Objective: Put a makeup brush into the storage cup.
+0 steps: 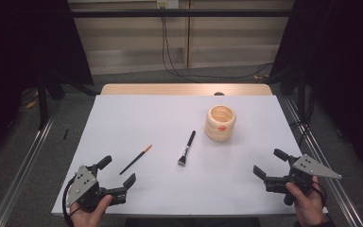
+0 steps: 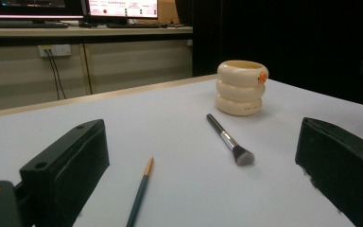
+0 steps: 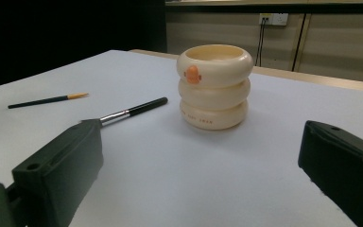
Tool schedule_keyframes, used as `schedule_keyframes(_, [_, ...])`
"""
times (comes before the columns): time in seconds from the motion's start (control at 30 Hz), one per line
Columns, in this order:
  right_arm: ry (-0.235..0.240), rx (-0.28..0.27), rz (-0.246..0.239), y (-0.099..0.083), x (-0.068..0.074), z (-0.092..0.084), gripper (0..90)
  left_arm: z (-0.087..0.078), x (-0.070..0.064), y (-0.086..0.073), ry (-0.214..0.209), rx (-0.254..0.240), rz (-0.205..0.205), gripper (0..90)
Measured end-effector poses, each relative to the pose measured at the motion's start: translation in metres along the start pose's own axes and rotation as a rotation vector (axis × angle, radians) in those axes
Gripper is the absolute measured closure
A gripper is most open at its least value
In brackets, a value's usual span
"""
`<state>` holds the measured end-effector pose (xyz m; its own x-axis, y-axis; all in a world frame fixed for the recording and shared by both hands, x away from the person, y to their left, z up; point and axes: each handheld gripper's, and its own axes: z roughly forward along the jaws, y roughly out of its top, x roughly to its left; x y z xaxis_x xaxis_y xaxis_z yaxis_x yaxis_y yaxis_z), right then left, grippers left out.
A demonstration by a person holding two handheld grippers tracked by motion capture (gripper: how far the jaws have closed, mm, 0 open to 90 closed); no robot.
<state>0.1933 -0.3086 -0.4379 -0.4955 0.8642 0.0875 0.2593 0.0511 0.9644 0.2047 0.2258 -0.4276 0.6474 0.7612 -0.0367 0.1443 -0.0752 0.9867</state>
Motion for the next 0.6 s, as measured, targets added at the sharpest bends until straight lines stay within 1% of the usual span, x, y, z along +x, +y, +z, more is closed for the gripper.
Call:
schedule_keyframes(0.03, [0.003, 0.003, -0.001, -0.0002, -0.0001, 0.0003, 0.4, 0.0005, -0.0006, 0.0000, 0.004, 0.001, 0.000, 3.3])
schedule_keyframes(0.07, [-0.001, 0.005, 0.001, -0.0004, -0.0001, 0.0006, 0.4, 0.0008, -0.0005, 0.0000, -0.004, 0.005, 0.006, 3.3])
schedule_keyframes(0.1, [-0.002, 0.011, 0.006, -0.0004, -0.0003, 0.0005, 0.4, 0.0011, -0.0005, -0.0001, -0.003, 0.009, 0.008, 3.3])
schedule_keyframes(0.17, [0.001, 0.010, 0.010, -0.0007, -0.0009, 0.0004, 0.4, 0.0018, -0.0011, 0.0000, 0.000, 0.011, 0.002, 3.3])
schedule_keyframes(0.27, [-0.003, 0.014, 0.008, -0.0011, -0.0019, 0.0002, 0.4, 0.0024, -0.0008, 0.0002, 0.002, 0.013, 0.005, 3.3])
schedule_keyframes(0.33, [-0.004, 0.016, 0.009, -0.0014, -0.0020, -0.0001, 0.4, 0.0035, -0.0007, 0.0000, -0.006, 0.018, 0.008, 3.3])
schedule_keyframes(0.43, [0.003, 0.024, -0.005, -0.0017, -0.0008, -0.0006, 0.4, 0.0028, -0.0010, 0.0003, 0.001, 0.016, 0.002, 3.3])
schedule_keyframes(0.47, [0.005, 0.027, -0.001, -0.0016, 0.0000, -0.0006, 0.4, 0.0020, -0.0006, 0.0005, 0.008, 0.018, 0.003, 3.3])
schedule_keyframes(0.53, [0.008, 0.018, -0.006, -0.0010, 0.0009, -0.0012, 0.4, 0.0015, -0.0008, 0.0003, -0.001, 0.013, -0.003, 3.3])
schedule_keyframes(0.6, [0.008, 0.011, -0.010, -0.0005, 0.0017, -0.0009, 0.3, 0.0004, -0.0008, 0.0008, 0.003, 0.022, 0.005, 3.3])
